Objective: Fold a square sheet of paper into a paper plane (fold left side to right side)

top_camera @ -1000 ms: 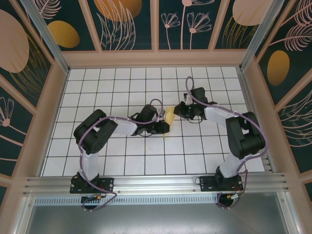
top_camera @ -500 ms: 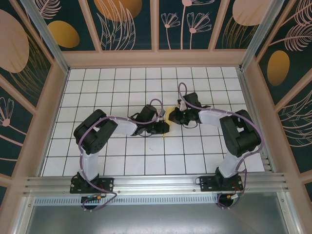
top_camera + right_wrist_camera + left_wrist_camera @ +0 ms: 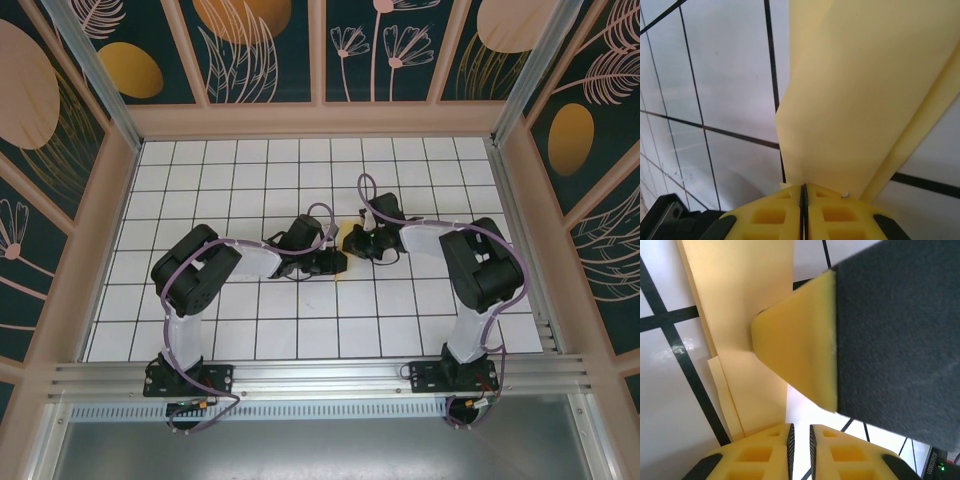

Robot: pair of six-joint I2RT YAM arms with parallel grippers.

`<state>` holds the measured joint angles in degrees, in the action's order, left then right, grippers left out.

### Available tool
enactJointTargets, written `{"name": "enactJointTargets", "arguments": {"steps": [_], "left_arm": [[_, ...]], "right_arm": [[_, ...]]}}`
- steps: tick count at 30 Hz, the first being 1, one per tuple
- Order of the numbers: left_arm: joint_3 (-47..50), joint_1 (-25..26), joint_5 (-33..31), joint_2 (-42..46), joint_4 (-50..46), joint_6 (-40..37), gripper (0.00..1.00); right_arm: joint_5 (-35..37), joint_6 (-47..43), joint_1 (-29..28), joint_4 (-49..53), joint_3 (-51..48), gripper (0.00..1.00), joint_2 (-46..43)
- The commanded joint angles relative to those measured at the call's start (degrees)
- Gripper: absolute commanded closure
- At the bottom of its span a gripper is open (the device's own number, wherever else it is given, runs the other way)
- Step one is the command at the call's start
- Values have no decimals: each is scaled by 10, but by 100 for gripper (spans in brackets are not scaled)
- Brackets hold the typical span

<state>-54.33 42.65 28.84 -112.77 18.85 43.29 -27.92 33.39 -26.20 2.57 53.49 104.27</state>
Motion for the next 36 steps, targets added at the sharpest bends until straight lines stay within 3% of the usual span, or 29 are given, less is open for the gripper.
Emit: {"name": "enactJointTargets", "arguments": {"steps": [1,16,36], "left_arm": [[17,6,2,-17,-62,-2,80],[18,7,4,-21,-63,-1,80],[18,10,10,-29,-59,2,81]], "right_arm": [[37,-12,-3,30,16,87,12],[68,-31,15,44,38,87,35],[58,-71,85,59,111,87,87]]}}
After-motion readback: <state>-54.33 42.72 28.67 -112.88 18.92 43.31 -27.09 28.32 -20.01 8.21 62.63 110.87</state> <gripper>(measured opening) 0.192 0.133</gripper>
